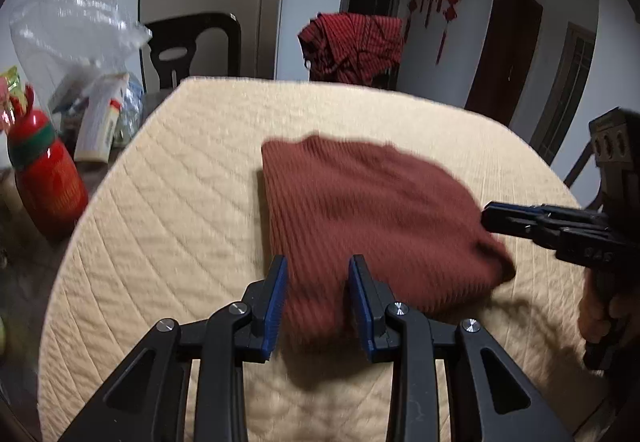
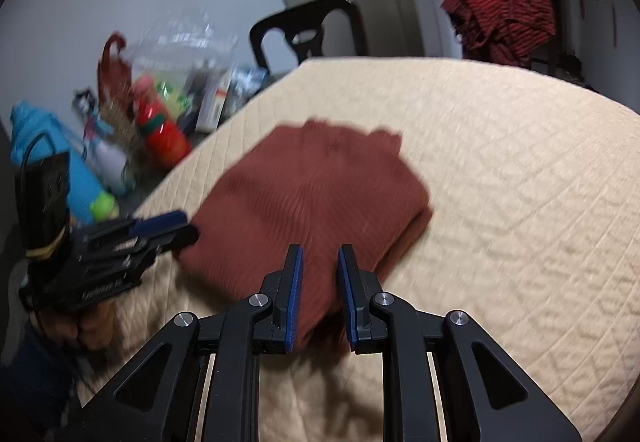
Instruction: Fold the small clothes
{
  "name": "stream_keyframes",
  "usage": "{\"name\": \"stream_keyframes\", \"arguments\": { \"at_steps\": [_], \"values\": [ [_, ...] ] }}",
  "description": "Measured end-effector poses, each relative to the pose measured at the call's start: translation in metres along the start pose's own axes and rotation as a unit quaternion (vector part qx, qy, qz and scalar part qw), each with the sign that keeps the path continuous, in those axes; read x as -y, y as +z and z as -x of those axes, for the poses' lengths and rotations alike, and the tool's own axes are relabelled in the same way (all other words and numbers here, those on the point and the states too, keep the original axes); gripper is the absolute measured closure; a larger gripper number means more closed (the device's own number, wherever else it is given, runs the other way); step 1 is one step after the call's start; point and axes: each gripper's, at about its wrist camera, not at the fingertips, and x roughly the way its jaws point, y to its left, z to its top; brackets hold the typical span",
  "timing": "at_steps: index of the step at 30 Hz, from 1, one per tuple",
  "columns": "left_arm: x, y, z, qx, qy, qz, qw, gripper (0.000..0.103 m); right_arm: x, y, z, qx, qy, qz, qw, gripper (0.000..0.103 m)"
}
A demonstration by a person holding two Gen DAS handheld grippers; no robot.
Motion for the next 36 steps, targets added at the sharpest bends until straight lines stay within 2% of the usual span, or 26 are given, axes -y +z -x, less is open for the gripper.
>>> {"name": "stream_keyframes", "arguments": {
  "at_steps": [4,6,8,9,12,18,22,28,36],
  "values": [
    [0.010,0.024,-0.015,0.009,0.003,-0.002,1.0000,0.069,0.017,0.015,-0.020,0.004,-0.024,-0.029,0.999,0.084],
    [0.012,0.029,-0.036,-0.008,0.009,-0.005,0.9999,0.069,0.025,0.017,-0.028,0.002,-0.037,-0.042,0.998,0.084],
    [0.013,0.027,-0.056,-0.032,0.017,-0.007,0.9993,0.069,0.032,0.014,-0.039,-0.021,-0.046,-0.046,0.998,0.084],
    [0.014,0.025,-0.058,-0.027,0.022,-0.013,0.9993,0.069,0.032,0.013,-0.038,-0.017,-0.044,-0.046,0.998,0.084],
    [0.018,0.024,-0.049,-0.023,0.029,-0.014,0.9992,0.069,0.022,0.011,-0.021,-0.011,-0.045,-0.035,0.998,0.084],
    [0.022,0.007,-0.015,-0.012,0.048,-0.017,0.9986,0.069,-0.020,-0.008,0.011,-0.002,-0.018,0.027,0.999,0.084],
    [0.018,-0.008,-0.007,-0.014,0.051,-0.008,0.9986,0.069,-0.032,-0.026,-0.002,-0.029,-0.027,0.060,0.997,0.084],
    [0.021,-0.018,-0.009,-0.016,0.064,-0.009,0.9978,0.069,-0.025,-0.028,-0.006,-0.029,-0.032,0.043,0.998,0.085],
    [0.023,-0.023,0.000,-0.024,0.069,-0.001,0.9973,0.069,-0.028,-0.037,0.010,-0.033,-0.028,0.040,0.998,0.085]
  ]
}}
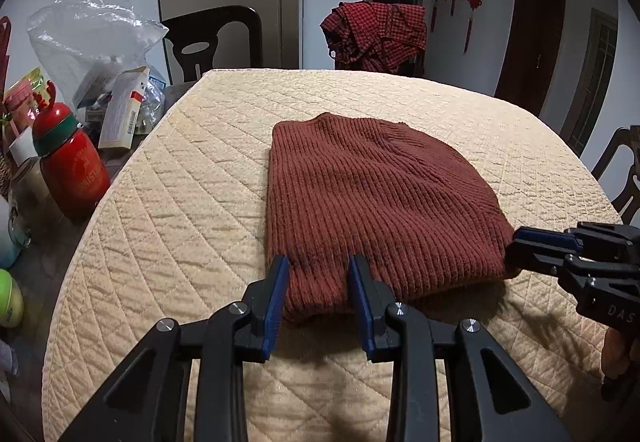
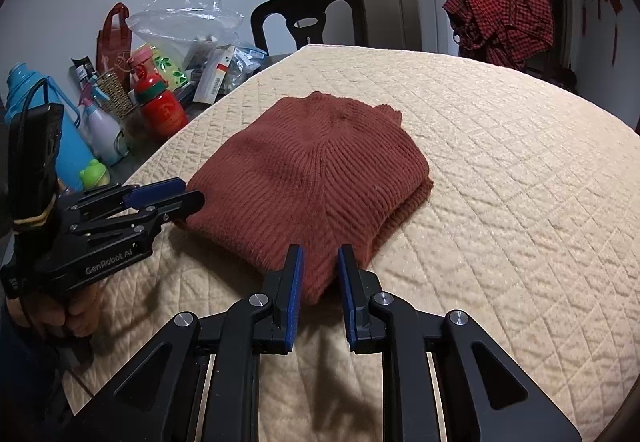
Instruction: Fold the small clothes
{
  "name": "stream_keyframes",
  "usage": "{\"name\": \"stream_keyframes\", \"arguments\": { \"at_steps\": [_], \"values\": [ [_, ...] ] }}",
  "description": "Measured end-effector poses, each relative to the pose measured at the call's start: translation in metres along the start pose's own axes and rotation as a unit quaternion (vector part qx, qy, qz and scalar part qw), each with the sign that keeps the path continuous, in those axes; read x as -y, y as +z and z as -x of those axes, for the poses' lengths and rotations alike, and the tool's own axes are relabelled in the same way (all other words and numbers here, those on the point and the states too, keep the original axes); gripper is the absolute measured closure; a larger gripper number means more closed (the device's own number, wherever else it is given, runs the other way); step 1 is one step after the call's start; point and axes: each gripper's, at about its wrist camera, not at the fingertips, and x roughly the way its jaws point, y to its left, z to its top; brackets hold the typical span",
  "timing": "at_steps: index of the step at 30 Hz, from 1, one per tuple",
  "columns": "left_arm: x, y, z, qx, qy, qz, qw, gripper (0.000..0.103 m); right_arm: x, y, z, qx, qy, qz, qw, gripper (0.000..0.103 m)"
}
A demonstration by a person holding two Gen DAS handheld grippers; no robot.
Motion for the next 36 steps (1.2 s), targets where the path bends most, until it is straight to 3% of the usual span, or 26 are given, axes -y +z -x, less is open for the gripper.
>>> {"name": "stream_keyframes", "arguments": {
  "at_steps": [5,9,15,20,36],
  "values": [
    [0.000,-0.009,0.010,-0.004,-0.001,0.007,1.0000,0.069,-0.002,-0.011,0.010,-0.006,-0.007,0.001,1.000,0.084],
    [-0.003,-0.019,0.017,-0.012,0.006,0.013,0.9998,0.064,-0.004,-0.023,0.015,-0.012,-0.021,0.007,1.000,0.073],
    [-0.012,-0.036,0.014,-0.030,0.025,0.016,0.9991,0.055,-0.004,-0.040,0.010,-0.029,-0.048,0.014,0.998,0.073],
    [-0.016,-0.041,0.006,-0.050,0.027,0.017,0.9982,0.053,-0.004,-0.044,0.006,-0.035,-0.061,0.018,0.997,0.073],
    [-0.013,-0.041,0.002,-0.057,0.022,0.005,0.9981,0.044,-0.011,-0.046,0.004,-0.039,-0.085,0.037,0.995,0.071]
  ]
}}
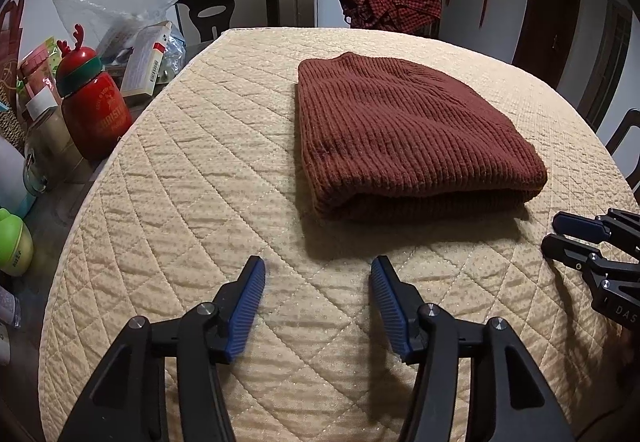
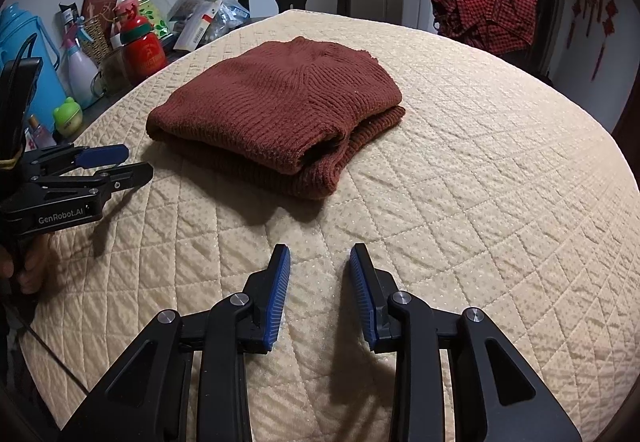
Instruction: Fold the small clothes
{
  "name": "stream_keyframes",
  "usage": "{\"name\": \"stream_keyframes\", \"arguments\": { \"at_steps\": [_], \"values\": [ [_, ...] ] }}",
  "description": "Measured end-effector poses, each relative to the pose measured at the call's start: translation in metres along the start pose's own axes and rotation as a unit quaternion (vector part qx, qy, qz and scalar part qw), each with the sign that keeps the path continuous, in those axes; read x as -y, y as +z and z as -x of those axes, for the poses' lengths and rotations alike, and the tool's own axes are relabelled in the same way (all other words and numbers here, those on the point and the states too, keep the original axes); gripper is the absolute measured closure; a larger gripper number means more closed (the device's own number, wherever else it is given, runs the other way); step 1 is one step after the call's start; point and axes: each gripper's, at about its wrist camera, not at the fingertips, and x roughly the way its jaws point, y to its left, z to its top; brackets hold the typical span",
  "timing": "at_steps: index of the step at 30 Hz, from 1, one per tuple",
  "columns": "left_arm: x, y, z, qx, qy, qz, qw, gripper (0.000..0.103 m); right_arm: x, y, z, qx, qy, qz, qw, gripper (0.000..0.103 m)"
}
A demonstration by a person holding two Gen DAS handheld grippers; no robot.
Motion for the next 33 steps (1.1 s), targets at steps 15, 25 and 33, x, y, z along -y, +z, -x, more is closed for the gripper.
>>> {"name": "stream_keyframes", "arguments": {
  "at_steps": [15,25,33],
  "values": [
    [0.0000,0.0004,-0.0006,-0.001,0.000,-0.003,1.0000,0.043,-0.0001,-0.0002,0.0001,0.000,-0.001,0.000,1.000,0.070],
    [-0.0005,0.0005,-0.0007,-0.001,-0.001,-0.004,1.0000,0.041,-0.0075,0.0006,-0.0014,-0.003,0.004,0.017,1.000,0.057],
    [0.0015,0.0004,-0.0013,-0.002,-0.002,-0.008,1.0000,0.038,-0.0072,-0.0004,-0.0010,-0.003,-0.001,0.020,1.000,0.057]
  ]
}}
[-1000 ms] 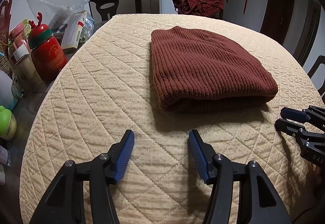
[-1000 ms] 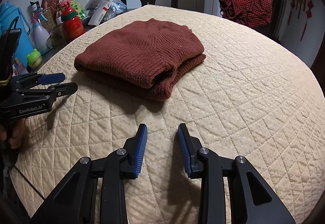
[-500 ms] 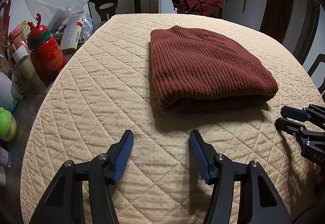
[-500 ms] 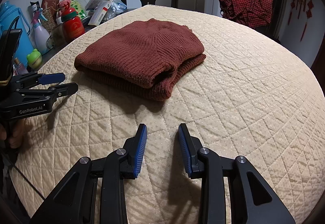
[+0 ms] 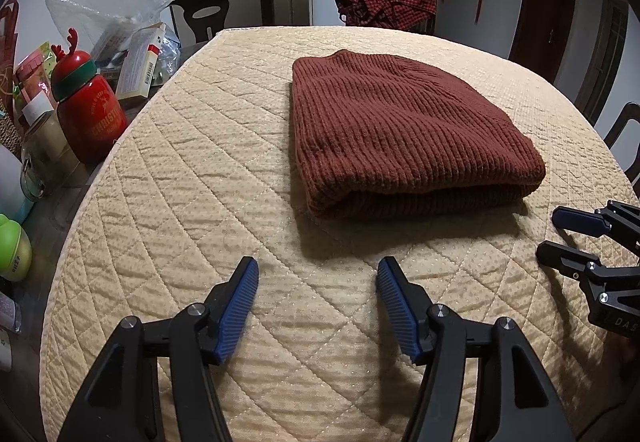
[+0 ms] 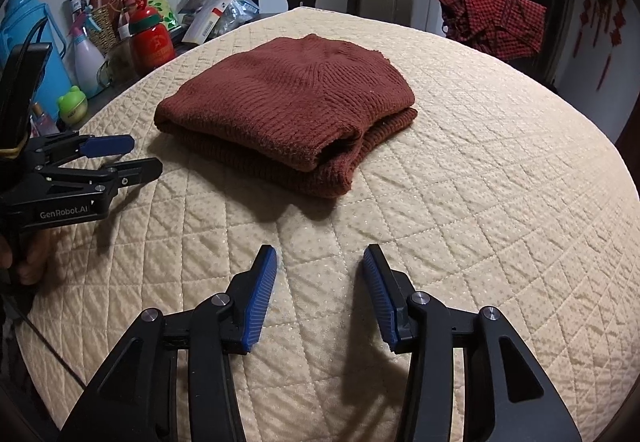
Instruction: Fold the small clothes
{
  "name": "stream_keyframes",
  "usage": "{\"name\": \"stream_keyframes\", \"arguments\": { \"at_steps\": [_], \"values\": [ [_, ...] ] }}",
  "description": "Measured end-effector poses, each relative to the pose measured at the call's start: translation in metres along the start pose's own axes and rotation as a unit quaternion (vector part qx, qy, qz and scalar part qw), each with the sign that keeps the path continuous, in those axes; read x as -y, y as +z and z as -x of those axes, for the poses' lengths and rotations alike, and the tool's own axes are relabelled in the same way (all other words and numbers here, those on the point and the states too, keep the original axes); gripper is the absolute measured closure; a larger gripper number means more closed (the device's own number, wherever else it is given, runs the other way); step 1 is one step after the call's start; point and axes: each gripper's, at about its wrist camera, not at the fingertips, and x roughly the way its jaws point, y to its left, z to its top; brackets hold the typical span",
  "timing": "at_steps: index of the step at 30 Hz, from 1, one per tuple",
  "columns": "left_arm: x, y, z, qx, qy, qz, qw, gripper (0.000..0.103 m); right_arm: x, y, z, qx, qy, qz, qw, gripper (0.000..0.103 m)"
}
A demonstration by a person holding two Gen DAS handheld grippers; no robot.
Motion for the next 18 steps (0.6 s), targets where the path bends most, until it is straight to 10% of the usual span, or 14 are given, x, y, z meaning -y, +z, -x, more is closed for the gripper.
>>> {"name": "stream_keyframes", "arguments": {
  "at_steps": [18],
  "values": [
    [0.0017,-0.0004,-0.0006,-0.001,-0.003,0.000,1.0000,0.036,0.0003,-0.0002,0.0001,0.000,0.001,-0.001,1.000,0.057]
  ]
}}
